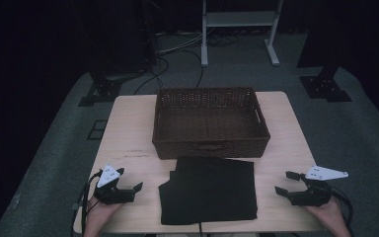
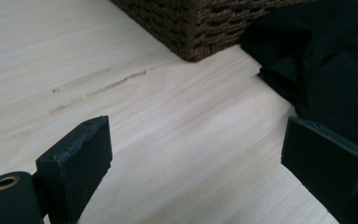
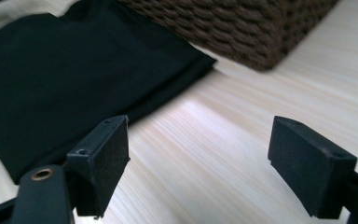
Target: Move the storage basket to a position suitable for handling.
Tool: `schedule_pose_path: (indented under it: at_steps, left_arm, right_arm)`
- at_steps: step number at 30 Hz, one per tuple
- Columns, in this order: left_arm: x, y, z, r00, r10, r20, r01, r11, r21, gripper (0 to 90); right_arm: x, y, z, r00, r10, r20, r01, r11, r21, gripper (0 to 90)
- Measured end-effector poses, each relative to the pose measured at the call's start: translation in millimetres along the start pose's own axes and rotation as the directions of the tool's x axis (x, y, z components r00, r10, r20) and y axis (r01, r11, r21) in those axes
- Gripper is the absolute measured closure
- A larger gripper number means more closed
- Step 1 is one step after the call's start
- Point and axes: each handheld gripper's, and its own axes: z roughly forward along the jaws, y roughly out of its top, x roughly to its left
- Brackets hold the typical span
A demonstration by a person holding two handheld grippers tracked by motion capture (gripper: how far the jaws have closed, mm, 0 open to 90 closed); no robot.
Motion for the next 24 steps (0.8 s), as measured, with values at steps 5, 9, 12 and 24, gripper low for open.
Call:
schedule_pose_path:
  at_steps: [5,9,12,24]
  left_arm:
    - [-0.1,6.1,-2.2,0.9997,0.024,0.006,-0.024,0.9996,0.013,7.7]
    - [-2.2,9.0,-4.9,0.9987,0.048,0.019,-0.048,0.9988,0.014,7.7]
    - [-5.5,12.5,-5.0,0.9972,0.070,0.026,-0.070,0.9970,0.031,7.8]
    - [-21.8,35.5,-2.4,0.9836,0.161,0.082,-0.164,0.9861,0.029,7.7]
  right_arm:
    - [2.6,11.7,-3.1,0.9996,-0.026,-0.012,0.026,1.000,-0.004,18.6]
    - [5.1,14.6,-6.4,0.9994,-0.032,-0.013,0.032,0.999,0.009,18.2]
    - [7.8,17.5,-7.1,0.9990,-0.041,-0.017,0.042,0.999,0.019,18.2]
    - [26.4,46.0,-4.5,0.9909,-0.132,-0.025,0.134,0.988,0.074,18.1]
